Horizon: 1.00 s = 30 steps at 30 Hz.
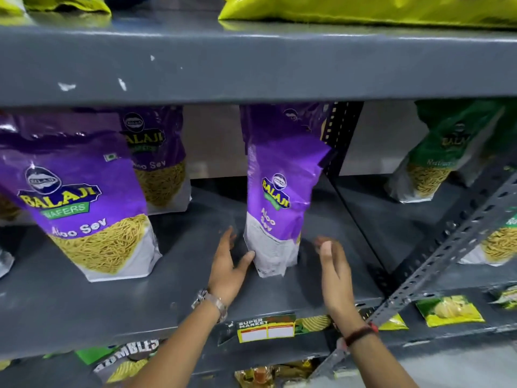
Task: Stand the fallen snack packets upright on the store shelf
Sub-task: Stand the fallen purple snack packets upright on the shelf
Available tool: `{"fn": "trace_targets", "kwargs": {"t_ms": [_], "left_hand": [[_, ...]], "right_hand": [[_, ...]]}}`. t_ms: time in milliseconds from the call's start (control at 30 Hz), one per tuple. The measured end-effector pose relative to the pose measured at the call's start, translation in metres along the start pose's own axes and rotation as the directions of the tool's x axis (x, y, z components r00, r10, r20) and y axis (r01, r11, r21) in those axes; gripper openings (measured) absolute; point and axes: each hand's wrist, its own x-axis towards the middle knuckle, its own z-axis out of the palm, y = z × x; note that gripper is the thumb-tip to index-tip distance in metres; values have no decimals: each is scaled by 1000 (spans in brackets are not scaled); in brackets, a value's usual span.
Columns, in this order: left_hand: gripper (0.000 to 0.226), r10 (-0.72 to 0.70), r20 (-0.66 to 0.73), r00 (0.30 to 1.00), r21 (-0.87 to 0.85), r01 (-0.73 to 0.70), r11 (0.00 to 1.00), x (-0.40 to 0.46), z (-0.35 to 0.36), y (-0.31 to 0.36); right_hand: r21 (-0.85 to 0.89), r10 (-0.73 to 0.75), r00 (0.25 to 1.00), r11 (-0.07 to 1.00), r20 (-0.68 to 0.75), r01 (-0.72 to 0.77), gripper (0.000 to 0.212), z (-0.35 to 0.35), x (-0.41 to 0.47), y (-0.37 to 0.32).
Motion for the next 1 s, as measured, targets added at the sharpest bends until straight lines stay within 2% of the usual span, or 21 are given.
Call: {"fn": "trace_targets", "kwargs": {"t_ms": [67,133,200,300,367,433,467,500,600,700,800,900,933,1000], "left_hand": [[64,43,20,999,-67,-42,997,-15,7,0],[74,78,53,996,-54,-75,996,-25,14,5],[88,94,151,984,-78,-83,993,-25,18,11],[113,106,285,953,-167,-60,984,-9,6,17],[122,110,240,965,-156,-74,985,1,-5,17],[113,140,182,973,-139,-115,984,3,-8,11],[104,146,174,974,-128,-125,984,0,-6,10],[94,146,173,974,-103,-130,986,-3,-2,10],[71,152,140,978,-18,-151,988,2,5,7],[75,98,172,980,44,-107,993,21,-7,8],[84,21,267,963,85,-45,995,29,-15,-2],[93,-65,307,950,190,6,982,26,-11,-14],[89,-74,283,956,232,7,973,26,-8,-16],[74,-50,215,975,288,-14,958,25,-3,-17]], "right_hand": [[73,97,992,992,85,-103,56,3,13,-8],[112,165,957,974,237,-195,60,12,20,-12],[168,138,928,964,347,-206,61,22,15,-13],[211,75,960,968,271,-135,80,27,-12,-7],[222,77,988,969,132,-105,75,25,-26,-5],[220,93,996,971,13,-94,73,20,-20,-6],[213,116,993,971,-4,-113,74,17,-10,-6],[185,140,990,973,15,-141,77,16,3,-8],[96,167,968,978,185,-187,99,18,35,-11],[53,124,961,989,246,-141,79,18,34,-2],[7,82,965,996,251,-87,48,7,19,6],[-247,74,937,969,342,13,69,0,20,12],[-325,81,932,945,353,41,74,-1,24,17],[-389,94,936,920,339,48,72,0,30,20]]}}
